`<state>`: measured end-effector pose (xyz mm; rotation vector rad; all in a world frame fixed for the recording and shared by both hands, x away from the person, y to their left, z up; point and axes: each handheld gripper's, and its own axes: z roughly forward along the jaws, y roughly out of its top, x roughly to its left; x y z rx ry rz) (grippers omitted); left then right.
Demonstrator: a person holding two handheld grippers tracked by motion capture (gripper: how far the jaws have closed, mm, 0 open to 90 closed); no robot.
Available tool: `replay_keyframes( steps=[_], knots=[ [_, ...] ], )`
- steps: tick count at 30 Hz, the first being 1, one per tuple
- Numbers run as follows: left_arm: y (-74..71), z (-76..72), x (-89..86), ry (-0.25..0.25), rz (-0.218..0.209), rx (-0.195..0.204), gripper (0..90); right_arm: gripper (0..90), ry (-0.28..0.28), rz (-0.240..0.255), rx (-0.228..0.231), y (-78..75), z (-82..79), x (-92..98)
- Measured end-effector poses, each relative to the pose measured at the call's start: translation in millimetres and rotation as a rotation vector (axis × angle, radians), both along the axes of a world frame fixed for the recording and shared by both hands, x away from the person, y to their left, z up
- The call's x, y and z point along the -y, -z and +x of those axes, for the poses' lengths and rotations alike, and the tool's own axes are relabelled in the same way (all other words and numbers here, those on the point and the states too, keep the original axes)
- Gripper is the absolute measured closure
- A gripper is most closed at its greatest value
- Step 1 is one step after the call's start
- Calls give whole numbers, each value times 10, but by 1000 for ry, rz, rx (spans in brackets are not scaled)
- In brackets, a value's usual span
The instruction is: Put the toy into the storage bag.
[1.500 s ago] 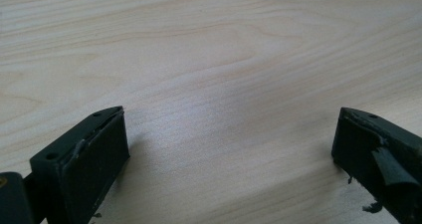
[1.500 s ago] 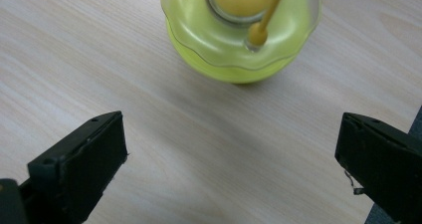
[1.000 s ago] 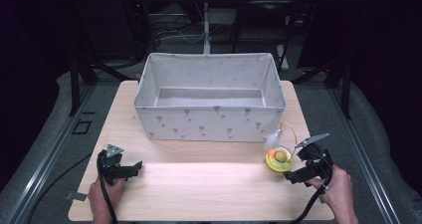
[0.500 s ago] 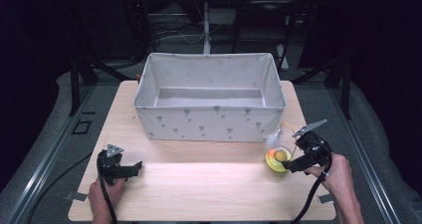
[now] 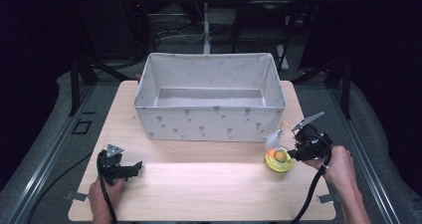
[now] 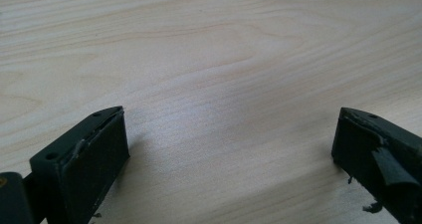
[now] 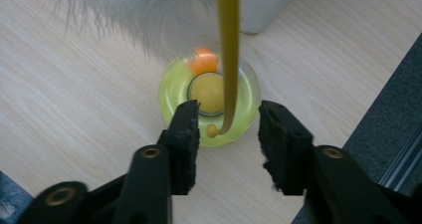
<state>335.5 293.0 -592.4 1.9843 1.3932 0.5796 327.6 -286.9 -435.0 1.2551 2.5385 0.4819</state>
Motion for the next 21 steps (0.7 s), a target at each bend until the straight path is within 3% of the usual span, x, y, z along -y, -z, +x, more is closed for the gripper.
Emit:
replay_keyframes(
  steps=[12, 21],
  knots=[
    [0, 0, 0, 0, 0, 1, 13, 875, -19, -41, -23, -49, 49, -32],
    [0, 1, 0, 0, 0, 1, 13, 882, -32, -46, -19, -83, 90, -97]
  ],
)
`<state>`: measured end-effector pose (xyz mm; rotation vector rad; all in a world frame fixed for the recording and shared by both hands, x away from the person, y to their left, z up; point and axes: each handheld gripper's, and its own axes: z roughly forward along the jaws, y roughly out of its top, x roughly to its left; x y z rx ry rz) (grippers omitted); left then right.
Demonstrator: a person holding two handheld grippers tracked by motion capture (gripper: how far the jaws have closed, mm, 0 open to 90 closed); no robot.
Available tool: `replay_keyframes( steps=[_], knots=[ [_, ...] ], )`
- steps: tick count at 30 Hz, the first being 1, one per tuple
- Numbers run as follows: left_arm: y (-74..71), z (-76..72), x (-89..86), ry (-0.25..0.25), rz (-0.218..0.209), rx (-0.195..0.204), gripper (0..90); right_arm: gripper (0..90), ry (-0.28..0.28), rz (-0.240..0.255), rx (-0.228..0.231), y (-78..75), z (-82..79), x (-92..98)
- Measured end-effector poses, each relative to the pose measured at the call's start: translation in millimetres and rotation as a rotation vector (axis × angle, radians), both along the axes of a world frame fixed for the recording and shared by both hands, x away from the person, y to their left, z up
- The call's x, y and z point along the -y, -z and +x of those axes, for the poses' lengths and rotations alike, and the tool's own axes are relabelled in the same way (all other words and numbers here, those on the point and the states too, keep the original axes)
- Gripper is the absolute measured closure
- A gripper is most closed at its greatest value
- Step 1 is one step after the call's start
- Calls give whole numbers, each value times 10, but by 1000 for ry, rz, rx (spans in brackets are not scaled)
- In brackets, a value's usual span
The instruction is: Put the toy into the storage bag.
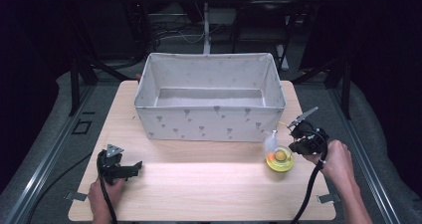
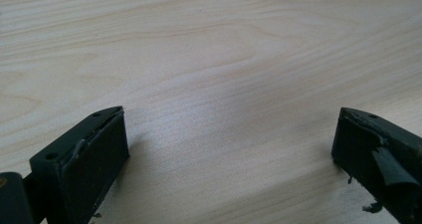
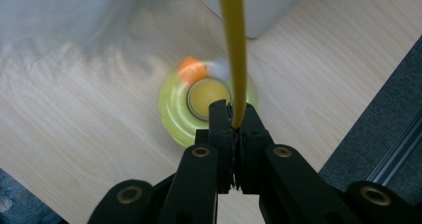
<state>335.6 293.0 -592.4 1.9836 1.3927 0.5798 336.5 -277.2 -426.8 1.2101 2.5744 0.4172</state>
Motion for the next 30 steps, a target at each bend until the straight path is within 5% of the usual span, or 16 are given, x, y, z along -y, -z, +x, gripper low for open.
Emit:
replay_keyframes(
  steps=[5, 30],
  knots=[
    [0, 0, 0, 0, 0, 0, 13, 882, -11, -31, -4, -43, 15, -44],
    [0, -1, 0, 0, 0, -1, 13, 882, -112, -35, -47, -319, 155, -267]
  ],
)
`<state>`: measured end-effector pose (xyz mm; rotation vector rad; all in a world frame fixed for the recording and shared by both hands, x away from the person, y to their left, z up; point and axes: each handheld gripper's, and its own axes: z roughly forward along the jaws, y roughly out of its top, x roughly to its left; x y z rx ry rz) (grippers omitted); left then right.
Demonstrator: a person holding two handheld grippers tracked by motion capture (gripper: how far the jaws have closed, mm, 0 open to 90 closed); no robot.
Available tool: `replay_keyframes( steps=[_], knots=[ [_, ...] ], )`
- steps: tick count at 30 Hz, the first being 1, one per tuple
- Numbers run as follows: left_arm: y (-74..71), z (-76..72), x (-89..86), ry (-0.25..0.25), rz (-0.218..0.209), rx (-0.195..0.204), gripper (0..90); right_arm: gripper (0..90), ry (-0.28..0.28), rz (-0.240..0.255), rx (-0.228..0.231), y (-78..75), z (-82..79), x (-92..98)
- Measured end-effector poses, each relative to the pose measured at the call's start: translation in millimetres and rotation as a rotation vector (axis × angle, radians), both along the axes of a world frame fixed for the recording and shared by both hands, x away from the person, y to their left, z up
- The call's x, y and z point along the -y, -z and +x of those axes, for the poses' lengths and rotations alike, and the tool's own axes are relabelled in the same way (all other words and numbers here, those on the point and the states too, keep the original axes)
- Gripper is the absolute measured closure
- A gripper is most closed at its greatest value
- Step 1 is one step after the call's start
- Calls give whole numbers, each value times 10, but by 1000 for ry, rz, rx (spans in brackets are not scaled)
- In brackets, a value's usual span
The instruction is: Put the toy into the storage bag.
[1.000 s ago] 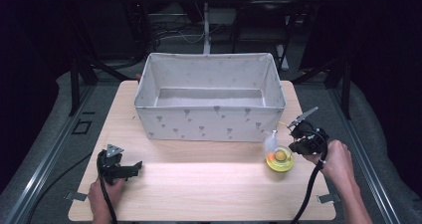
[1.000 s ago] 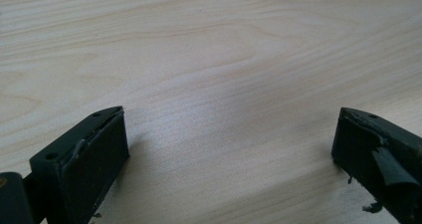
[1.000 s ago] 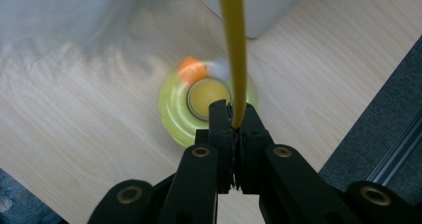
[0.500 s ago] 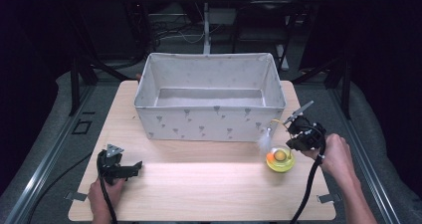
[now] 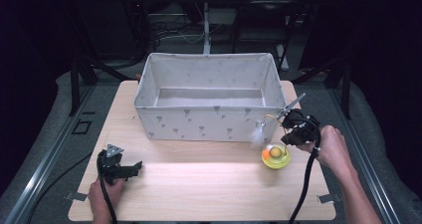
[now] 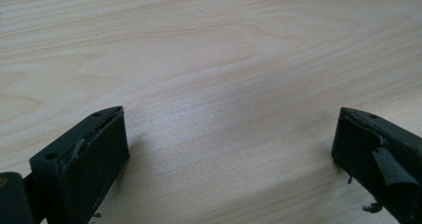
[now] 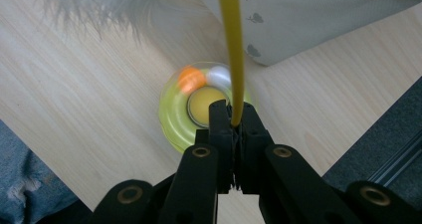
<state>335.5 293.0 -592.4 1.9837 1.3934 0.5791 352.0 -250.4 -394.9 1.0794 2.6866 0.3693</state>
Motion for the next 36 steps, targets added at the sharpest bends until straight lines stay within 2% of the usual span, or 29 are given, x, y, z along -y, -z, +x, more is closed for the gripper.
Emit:
replay_keyframes(
  steps=[6, 8, 15, 17, 30, 36],
  knots=[
    [0, 1, 0, 0, 0, 1, 13, 882, -16, 16, 3, -65, 3, -55],
    [0, 0, 0, 0, 0, 0, 13, 882, -27, -6, 4, -104, 5, -75],
    [0, 1, -1, 1, 0, 0, 13, 882, -45, 8, 15, -217, -10, -147],
    [0, 1, 0, 1, 0, 1, 13, 882, -55, -9, 21, -262, -12, -164],
    [0, 1, 0, 0, 0, 1, 13, 882, -89, 16, 24, -465, -12, -239],
    [0, 1, 0, 0, 0, 1, 13, 882, -101, 8, 33, -576, -5, -277]
  ],
)
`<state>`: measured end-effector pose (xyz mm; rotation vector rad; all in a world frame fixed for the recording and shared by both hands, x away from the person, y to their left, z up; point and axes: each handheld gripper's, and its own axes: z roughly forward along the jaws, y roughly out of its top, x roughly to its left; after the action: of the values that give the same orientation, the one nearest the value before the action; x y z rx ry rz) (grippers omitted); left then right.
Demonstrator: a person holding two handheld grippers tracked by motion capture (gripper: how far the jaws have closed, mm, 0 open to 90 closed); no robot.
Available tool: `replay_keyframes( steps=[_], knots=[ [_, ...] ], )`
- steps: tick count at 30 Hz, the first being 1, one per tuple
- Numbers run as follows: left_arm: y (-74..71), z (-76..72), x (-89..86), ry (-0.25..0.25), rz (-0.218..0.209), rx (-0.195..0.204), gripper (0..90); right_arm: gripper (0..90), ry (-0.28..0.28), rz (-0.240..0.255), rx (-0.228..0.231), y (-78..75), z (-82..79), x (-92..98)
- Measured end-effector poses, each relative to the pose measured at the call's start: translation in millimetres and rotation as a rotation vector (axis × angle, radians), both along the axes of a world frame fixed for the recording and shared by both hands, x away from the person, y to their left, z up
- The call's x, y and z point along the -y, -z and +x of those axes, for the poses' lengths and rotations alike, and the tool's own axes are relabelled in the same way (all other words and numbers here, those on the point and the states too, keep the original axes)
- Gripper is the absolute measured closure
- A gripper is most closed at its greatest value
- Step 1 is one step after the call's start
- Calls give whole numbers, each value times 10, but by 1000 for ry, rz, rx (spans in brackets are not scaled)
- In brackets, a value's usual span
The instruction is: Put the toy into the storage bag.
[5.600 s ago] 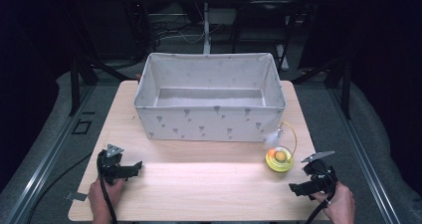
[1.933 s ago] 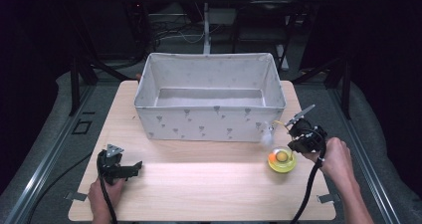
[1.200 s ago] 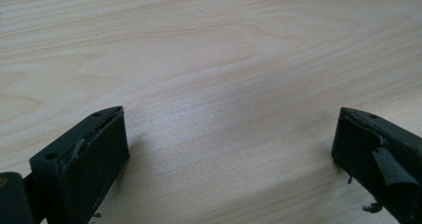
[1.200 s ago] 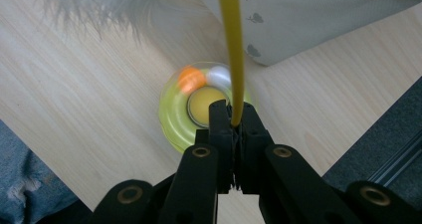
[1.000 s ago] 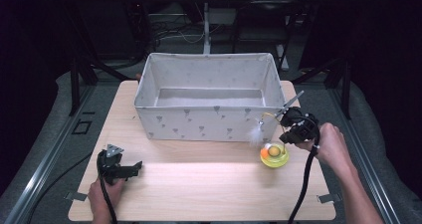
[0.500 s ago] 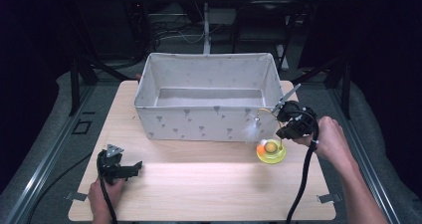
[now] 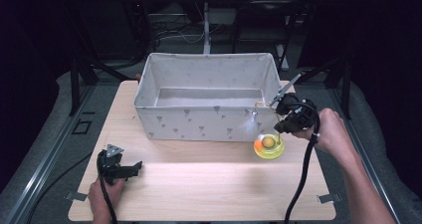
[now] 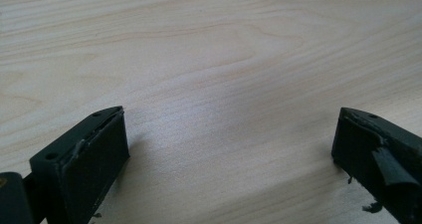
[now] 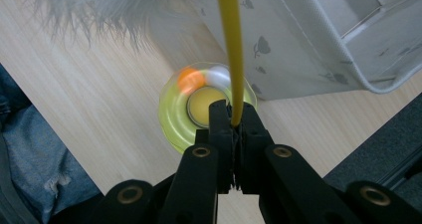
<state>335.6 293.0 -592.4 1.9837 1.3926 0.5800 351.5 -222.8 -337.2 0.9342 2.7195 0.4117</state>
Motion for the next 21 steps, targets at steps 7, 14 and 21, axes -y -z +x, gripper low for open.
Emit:
replay_keyframes(
  steps=[7, 14, 21],
  knots=[
    [0, 0, -1, 0, 1, 0, 13, 882, -6, 13, 11, -100, 4, -37],
    [0, -1, 1, -1, -1, -1, 13, 882, -7, 14, 17, -192, 19, -50],
    [0, -1, 1, -1, -1, -1, 13, 882, -10, 13, 16, -262, 38, -59]
  ],
)
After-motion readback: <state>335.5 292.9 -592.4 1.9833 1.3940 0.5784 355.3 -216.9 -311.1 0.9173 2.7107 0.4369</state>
